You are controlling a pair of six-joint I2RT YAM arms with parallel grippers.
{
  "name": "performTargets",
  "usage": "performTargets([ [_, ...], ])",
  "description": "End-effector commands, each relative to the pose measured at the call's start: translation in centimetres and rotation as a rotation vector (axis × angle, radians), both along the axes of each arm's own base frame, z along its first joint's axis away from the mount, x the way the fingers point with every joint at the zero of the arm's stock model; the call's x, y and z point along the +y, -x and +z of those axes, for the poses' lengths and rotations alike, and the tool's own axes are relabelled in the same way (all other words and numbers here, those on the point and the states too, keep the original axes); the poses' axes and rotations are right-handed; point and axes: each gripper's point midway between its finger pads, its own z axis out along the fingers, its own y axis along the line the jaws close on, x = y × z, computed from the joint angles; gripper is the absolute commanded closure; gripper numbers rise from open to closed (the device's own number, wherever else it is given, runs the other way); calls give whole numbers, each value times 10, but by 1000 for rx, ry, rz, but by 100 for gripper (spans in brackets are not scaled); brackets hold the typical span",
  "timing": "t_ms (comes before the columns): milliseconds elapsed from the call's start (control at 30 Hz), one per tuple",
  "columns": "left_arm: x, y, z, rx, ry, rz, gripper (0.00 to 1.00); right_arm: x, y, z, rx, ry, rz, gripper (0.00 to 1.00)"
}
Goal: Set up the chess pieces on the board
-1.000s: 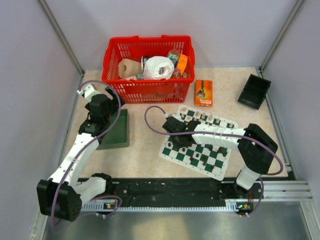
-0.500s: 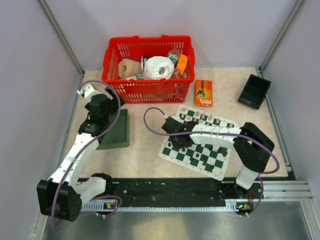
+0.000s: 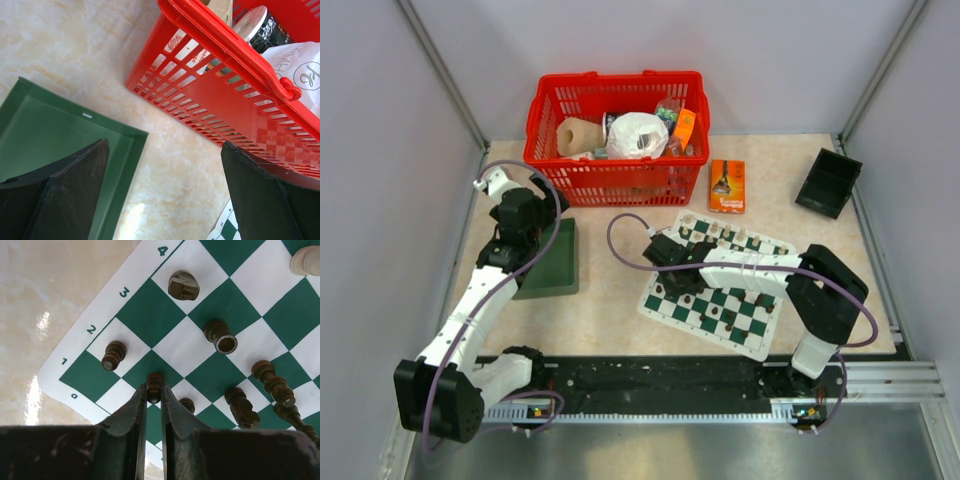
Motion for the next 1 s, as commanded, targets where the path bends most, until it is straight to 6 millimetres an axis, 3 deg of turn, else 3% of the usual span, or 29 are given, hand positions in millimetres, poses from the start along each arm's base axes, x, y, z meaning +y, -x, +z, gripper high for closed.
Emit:
performTargets([
  [0, 2, -5, 10, -51, 9, 6, 1, 16, -14, 10, -37, -49, 4, 89],
  [200, 2, -4, 9, -48, 9, 6, 1, 16, -12, 18, -44, -64, 13, 79],
  [400, 1, -4, 11, -54, 15, 0, 1, 25, -14, 55, -81, -141, 36, 64],
  [467, 0, -4, 11, -54, 19, 0, 1, 20, -17, 65, -107, -142, 21, 55],
  [667, 0, -4, 10, -51, 19, -2, 1, 0, -12, 93, -158, -153, -12, 52],
  [833, -2, -5, 12, -57, 28, -10, 1, -31, 4, 96, -140, -165, -83, 52],
  [967, -3, -5, 11, -59, 31, -14, 1, -41, 29, 80, -59, -199, -94, 55],
])
